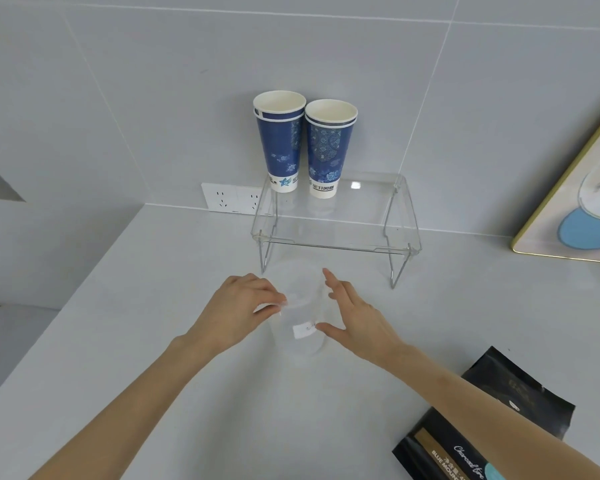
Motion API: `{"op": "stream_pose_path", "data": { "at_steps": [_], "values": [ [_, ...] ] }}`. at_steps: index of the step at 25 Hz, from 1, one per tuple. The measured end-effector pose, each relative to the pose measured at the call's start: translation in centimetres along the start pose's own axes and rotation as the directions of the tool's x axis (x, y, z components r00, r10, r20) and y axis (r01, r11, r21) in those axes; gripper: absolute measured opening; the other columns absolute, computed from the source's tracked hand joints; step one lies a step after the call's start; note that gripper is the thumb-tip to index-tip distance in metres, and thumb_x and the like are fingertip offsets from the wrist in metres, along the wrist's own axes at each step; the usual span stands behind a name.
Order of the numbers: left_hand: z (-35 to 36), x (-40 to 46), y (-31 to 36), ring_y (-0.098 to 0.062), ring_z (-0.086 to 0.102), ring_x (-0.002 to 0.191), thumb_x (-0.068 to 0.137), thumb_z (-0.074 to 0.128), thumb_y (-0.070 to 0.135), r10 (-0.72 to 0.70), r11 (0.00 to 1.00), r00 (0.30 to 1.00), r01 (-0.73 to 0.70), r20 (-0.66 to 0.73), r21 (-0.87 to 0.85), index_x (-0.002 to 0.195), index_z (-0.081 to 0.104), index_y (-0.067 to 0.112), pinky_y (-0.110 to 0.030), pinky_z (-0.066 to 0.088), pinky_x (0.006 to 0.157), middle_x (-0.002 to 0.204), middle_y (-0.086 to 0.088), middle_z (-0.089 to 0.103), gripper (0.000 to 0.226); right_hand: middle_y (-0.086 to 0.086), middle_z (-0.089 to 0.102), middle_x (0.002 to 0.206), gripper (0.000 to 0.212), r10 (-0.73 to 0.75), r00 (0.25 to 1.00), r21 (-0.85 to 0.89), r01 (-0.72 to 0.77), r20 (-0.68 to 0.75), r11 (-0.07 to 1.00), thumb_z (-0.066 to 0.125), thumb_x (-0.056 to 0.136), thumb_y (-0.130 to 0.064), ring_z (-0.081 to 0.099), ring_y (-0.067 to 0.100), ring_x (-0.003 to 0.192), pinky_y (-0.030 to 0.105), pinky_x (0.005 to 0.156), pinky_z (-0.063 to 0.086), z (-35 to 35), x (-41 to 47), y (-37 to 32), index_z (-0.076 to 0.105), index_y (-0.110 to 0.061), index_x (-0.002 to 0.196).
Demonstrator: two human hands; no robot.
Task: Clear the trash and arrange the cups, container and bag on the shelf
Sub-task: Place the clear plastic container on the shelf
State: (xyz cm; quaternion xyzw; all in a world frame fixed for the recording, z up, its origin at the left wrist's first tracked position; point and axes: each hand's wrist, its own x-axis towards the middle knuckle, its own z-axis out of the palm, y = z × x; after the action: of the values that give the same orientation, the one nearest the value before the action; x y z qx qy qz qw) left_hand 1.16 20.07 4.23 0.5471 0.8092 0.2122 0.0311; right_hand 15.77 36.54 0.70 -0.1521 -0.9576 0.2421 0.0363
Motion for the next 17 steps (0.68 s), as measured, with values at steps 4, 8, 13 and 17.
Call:
{"op": "stream_pose_path", "data": {
  "at_steps": [4,8,13,17],
  "values": [
    [0.5,-1.4,-0.7,-0.008,0.048,0.100,0.079,0.065,0.017,0.111,0.994,0.993,-0.111,-0.040,-0.014,0.090,0.070,0.020,-0.034,0.041,0.087,0.097,0.003,0.070,0.013,0.000,0.028,0.145,0.055,-0.095,0.992,-0.029,0.093,-0.087,0.995,0.055,0.086,-0.033,0.045,0.015,0.122,0.034,0.083,0.051,-0.1,0.4,-0.6,0.031,-0.028,0.136],
    [2.1,-2.7,-1.8,-0.005,0.022,0.132,0.080,0.064,0.027,-0.029,0.982,1.000,0.027,-0.008,-0.185,0.110,0.060,0.025,-0.028,0.027,0.107,0.142,0.010,0.030,0.031,-0.003,0.028,0.148,0.028,-0.129,0.988,-0.028,0.127,-0.082,0.992,0.054,0.088,-0.029,0.039,0.013,0.129,0.033,0.092,0.049,0.3,0.3,-1.0,0.055,-0.021,0.115],
    [3.7,-2.7,-1.8,-0.014,0.021,0.138,0.077,0.066,0.033,-0.256,0.899,0.961,0.275,0.100,-0.340,0.135,0.030,0.027,-0.021,0.019,0.105,0.153,0.001,0.013,0.069,-0.001,0.030,0.147,0.022,-0.125,0.988,0.016,0.127,-0.090,0.992,0.057,0.086,-0.027,0.045,0.013,0.126,0.036,0.089,0.051,0.6,0.4,-1.5,0.059,-0.017,0.105],
    [3.5,-2.6,-1.7,-0.018,0.036,0.131,0.075,0.069,0.027,-0.295,0.860,0.953,0.294,0.062,-0.417,0.136,0.027,0.022,-0.029,0.029,0.108,0.146,-0.002,0.030,0.074,0.000,0.033,0.144,0.018,-0.122,0.987,0.047,0.127,-0.103,0.991,0.058,0.086,-0.027,0.047,0.014,0.124,0.035,0.091,0.050,0.4,0.5,-2.1,0.062,-0.017,0.100]
  ]
}}
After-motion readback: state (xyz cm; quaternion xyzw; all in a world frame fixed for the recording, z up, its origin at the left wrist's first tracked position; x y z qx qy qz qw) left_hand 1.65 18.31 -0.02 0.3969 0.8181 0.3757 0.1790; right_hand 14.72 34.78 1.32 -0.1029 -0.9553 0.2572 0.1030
